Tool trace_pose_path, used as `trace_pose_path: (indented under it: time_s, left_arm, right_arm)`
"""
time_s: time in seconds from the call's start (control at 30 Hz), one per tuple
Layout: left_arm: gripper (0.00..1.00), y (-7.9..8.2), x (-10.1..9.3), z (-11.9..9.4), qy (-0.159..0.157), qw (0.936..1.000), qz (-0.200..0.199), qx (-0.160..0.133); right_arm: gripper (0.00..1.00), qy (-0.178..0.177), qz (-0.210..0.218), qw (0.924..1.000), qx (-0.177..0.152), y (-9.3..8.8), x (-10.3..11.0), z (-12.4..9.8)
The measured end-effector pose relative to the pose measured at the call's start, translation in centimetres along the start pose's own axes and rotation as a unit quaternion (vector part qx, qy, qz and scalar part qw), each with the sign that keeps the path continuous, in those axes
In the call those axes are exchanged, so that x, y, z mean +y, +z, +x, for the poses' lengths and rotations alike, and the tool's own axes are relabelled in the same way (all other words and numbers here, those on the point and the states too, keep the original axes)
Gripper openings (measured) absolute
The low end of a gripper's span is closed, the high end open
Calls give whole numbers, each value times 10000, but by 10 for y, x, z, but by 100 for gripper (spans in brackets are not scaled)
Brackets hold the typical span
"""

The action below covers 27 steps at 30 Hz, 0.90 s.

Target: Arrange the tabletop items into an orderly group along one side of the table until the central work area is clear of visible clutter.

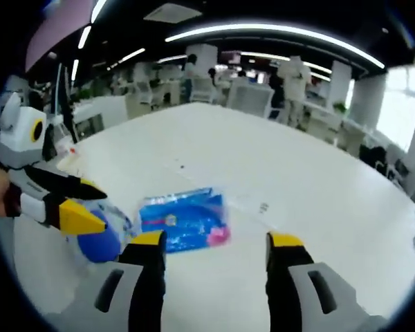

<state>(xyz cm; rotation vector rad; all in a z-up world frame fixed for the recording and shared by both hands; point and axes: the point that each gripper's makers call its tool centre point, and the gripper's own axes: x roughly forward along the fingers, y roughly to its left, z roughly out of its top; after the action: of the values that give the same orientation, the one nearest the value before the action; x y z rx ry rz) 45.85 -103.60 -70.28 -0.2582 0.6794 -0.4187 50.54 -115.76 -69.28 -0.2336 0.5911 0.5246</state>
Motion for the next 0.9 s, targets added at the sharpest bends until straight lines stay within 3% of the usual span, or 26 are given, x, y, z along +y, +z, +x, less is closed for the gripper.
trace_pose_path:
  time_s: [0.2, 0.33, 0.53, 0.77, 0.9]
  left_arm:
    - [45, -12, 0, 16, -112, 9989, -413, 185]
    - [40, -11, 2, 25, -130, 9989, -442, 122]
    - [36, -14, 4, 34, -162, 9967, -786, 124]
    - [28, -21, 13, 39, -13, 9964, -819, 206]
    - [21, -22, 19, 42, 28, 9965, -792, 276]
  right_arm:
    - [45, 68, -287, 9995, 87, -3, -4, 26]
    - [37, 134, -294, 9994, 143, -7, -4, 38]
    - [29, 86, -368, 9988, 298, -14, -9, 54]
    - [18, 93, 22, 9995, 313, -20, -11, 66]
    - [1, 75, -84, 9992, 383, -22, -14, 68]
